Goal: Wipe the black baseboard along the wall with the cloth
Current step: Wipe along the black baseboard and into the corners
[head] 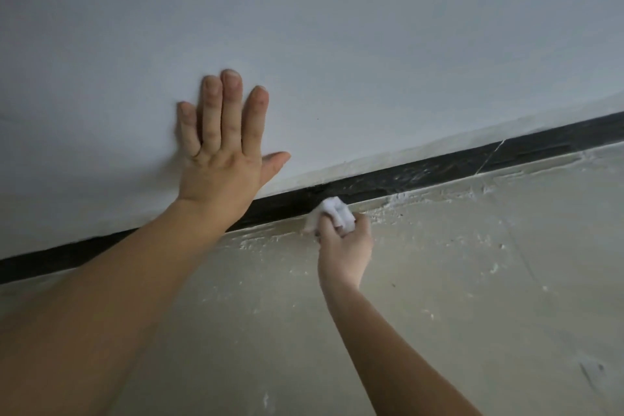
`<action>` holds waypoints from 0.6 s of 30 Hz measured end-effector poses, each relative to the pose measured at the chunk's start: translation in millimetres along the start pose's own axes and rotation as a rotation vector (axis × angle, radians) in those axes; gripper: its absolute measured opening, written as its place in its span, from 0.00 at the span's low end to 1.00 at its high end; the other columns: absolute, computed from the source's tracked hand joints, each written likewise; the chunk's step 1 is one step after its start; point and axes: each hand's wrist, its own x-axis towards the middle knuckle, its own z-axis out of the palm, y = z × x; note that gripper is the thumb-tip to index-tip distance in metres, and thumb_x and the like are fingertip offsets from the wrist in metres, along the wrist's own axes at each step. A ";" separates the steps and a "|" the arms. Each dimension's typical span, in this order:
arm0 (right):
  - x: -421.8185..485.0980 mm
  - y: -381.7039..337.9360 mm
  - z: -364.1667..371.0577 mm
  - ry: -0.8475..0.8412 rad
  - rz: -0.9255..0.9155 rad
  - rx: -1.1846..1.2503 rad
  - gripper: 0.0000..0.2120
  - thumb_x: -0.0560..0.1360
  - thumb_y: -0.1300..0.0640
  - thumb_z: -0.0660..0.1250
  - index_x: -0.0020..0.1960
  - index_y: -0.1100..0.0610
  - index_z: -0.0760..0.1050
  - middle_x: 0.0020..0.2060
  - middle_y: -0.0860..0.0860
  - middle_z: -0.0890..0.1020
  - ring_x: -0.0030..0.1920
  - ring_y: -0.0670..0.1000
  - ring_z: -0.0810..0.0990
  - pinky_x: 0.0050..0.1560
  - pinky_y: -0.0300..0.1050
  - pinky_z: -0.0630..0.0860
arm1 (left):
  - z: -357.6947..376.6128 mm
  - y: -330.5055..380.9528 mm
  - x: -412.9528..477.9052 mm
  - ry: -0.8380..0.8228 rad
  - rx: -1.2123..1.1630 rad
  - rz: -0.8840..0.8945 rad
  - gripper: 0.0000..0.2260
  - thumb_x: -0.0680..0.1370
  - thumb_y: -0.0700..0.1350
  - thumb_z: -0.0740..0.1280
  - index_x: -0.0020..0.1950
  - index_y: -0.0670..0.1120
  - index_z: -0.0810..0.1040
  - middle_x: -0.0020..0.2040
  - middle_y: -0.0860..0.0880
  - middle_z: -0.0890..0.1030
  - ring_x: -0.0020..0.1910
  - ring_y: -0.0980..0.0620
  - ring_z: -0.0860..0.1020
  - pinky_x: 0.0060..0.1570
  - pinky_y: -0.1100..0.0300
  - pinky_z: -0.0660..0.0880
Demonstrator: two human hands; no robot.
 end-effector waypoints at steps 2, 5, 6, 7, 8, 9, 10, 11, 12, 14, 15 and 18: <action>-12.8 1.0 16.4 -0.157 -0.052 -0.094 0.07 0.75 0.55 0.69 0.44 0.55 0.70 0.33 0.45 0.77 0.30 0.40 0.73 0.28 0.30 0.68 | 2.0 4.1 2.2 0.002 -0.007 -0.006 0.47 0.77 0.68 0.57 0.76 0.39 0.33 0.73 0.37 0.28 0.73 0.40 0.30 0.71 0.43 0.33; -8.4 -13.0 20.9 -0.240 -0.164 -0.153 0.09 0.75 0.52 0.69 0.42 0.52 0.69 0.29 0.41 0.76 0.29 0.38 0.73 0.29 0.32 0.66 | 5.0 6.9 3.7 0.022 -0.011 -0.025 0.48 0.77 0.69 0.57 0.76 0.39 0.33 0.73 0.37 0.29 0.74 0.40 0.31 0.71 0.43 0.33; -3.3 -18.2 17.6 -0.228 -0.203 -0.179 0.10 0.74 0.52 0.69 0.41 0.53 0.69 0.28 0.40 0.75 0.29 0.38 0.73 0.29 0.32 0.66 | 5.6 7.5 4.2 0.028 -0.013 -0.027 0.48 0.77 0.69 0.57 0.76 0.39 0.33 0.73 0.38 0.29 0.74 0.41 0.31 0.71 0.44 0.33; 0.9 -23.1 12.2 -0.214 -0.233 -0.199 0.10 0.74 0.53 0.70 0.41 0.54 0.69 0.27 0.40 0.75 0.29 0.38 0.74 0.29 0.31 0.66 | 5.4 8.1 4.8 0.029 -0.027 -0.029 0.48 0.77 0.68 0.57 0.76 0.39 0.33 0.73 0.38 0.28 0.74 0.41 0.30 0.71 0.44 0.33; 4.5 -27.1 5.3 -0.200 -0.252 -0.212 0.10 0.73 0.53 0.70 0.41 0.55 0.70 0.27 0.39 0.75 0.29 0.37 0.74 0.28 0.30 0.67 | 5.2 8.3 5.4 0.025 -0.049 -0.031 0.48 0.77 0.68 0.57 0.76 0.39 0.32 0.73 0.39 0.28 0.74 0.42 0.30 0.71 0.44 0.32; 8.1 -30.2 -1.8 -0.180 -0.267 -0.217 0.10 0.73 0.54 0.70 0.40 0.56 0.70 0.27 0.39 0.75 0.29 0.37 0.74 0.28 0.30 0.67 | 5.7 8.5 5.6 0.024 -0.067 -0.033 0.48 0.77 0.68 0.57 0.76 0.40 0.31 0.73 0.39 0.27 0.73 0.42 0.29 0.70 0.45 0.31; 12.1 -33.0 -9.0 -0.158 -0.279 -0.215 0.10 0.73 0.54 0.71 0.40 0.56 0.71 0.28 0.39 0.76 0.29 0.36 0.74 0.28 0.29 0.67 | 6.5 8.7 6.0 0.027 -0.073 -0.035 0.48 0.77 0.68 0.57 0.76 0.40 0.31 0.73 0.39 0.27 0.73 0.43 0.29 0.70 0.45 0.31; 16.0 -35.4 -16.1 -0.137 -0.289 -0.210 0.11 0.73 0.54 0.71 0.39 0.55 0.71 0.29 0.39 0.77 0.29 0.35 0.74 0.27 0.28 0.66 | 6.4 8.8 6.5 0.029 -0.074 -0.037 0.48 0.77 0.68 0.57 0.76 0.40 0.31 0.73 0.40 0.27 0.73 0.43 0.29 0.70 0.45 0.30; 19.5 -37.4 -23.2 -0.119 -0.300 -0.206 0.11 0.73 0.55 0.72 0.38 0.54 0.70 0.30 0.39 0.77 0.29 0.34 0.74 0.27 0.27 0.66 | 6.1 8.9 6.6 0.029 -0.079 -0.037 0.48 0.77 0.68 0.57 0.76 0.40 0.31 0.73 0.40 0.27 0.73 0.43 0.29 0.70 0.46 0.30; 26.1 -40.1 -34.2 -0.086 -0.330 -0.190 0.11 0.72 0.57 0.72 0.38 0.52 0.70 0.34 0.38 0.80 0.31 0.31 0.75 0.29 0.25 0.67 | 6.2 9.1 5.8 0.027 -0.094 -0.038 0.48 0.77 0.68 0.58 0.76 0.40 0.31 0.73 0.40 0.27 0.73 0.43 0.29 0.70 0.46 0.30; 29.9 -40.1 -38.3 -0.064 -0.336 -0.188 0.10 0.72 0.57 0.73 0.39 0.52 0.71 0.36 0.38 0.81 0.32 0.31 0.76 0.30 0.25 0.68 | 6.3 8.8 5.6 0.027 -0.099 -0.038 0.48 0.77 0.67 0.58 0.76 0.40 0.31 0.73 0.40 0.26 0.73 0.43 0.28 0.70 0.46 0.29; 39.8 -41.9 -49.7 0.097 -0.302 -0.207 0.07 0.73 0.58 0.71 0.43 0.55 0.72 0.35 0.40 0.79 0.31 0.36 0.76 0.29 0.25 0.68 | 7.4 9.4 4.7 0.041 -0.102 -0.034 0.47 0.77 0.67 0.58 0.76 0.40 0.32 0.73 0.39 0.27 0.73 0.43 0.29 0.70 0.45 0.30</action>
